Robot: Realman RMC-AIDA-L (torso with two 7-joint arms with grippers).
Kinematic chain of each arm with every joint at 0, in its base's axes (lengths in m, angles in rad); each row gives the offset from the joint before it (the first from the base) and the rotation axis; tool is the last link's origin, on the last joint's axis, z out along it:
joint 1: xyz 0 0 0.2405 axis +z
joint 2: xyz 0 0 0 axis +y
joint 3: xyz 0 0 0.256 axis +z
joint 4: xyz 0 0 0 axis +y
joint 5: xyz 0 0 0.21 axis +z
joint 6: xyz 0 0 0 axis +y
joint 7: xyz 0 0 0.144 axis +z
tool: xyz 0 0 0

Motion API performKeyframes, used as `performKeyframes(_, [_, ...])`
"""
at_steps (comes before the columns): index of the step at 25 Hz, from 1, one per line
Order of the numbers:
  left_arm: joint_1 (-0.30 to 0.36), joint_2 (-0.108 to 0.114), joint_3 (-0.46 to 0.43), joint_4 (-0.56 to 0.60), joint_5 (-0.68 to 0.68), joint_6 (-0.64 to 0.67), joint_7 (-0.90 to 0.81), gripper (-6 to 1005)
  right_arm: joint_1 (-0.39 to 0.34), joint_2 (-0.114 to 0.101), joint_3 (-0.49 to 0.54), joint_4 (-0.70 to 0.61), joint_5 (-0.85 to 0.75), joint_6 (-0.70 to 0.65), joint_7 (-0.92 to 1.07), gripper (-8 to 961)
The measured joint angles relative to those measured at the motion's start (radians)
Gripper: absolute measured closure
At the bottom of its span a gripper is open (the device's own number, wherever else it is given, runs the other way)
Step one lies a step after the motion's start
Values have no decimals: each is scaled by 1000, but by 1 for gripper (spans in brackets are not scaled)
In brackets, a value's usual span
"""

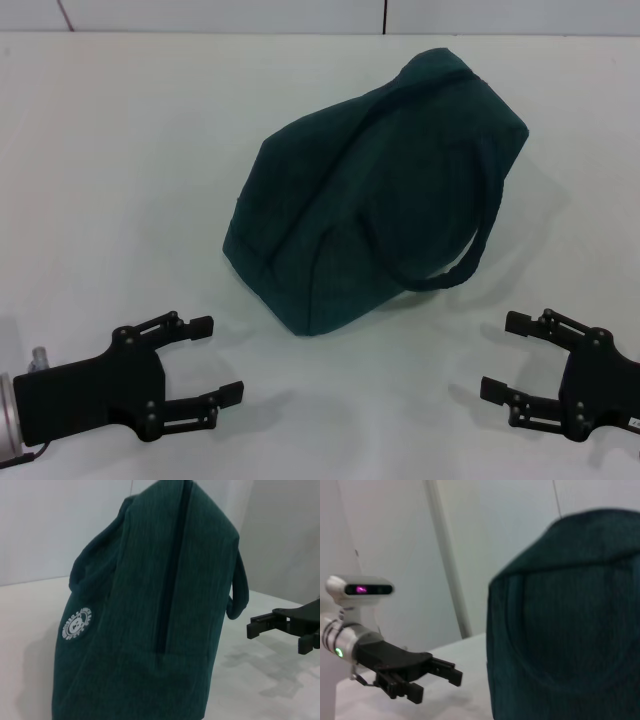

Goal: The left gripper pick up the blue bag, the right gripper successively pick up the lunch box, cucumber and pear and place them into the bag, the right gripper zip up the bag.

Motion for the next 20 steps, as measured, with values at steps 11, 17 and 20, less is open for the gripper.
performKeyframes(11, [2, -2, -4, -5, 2, 8, 7, 125, 1, 0, -1, 7, -2, 16, -11, 81])
performKeyframes(17, [1, -2, -5, -5, -1, 11, 7, 125, -1, -1, -2, 7, -2, 14, -14, 81])
performKeyframes(20, [0, -2, -5, -6, -2, 12, 7, 125, -1, 0, -2, 7, -2, 13, -14, 81])
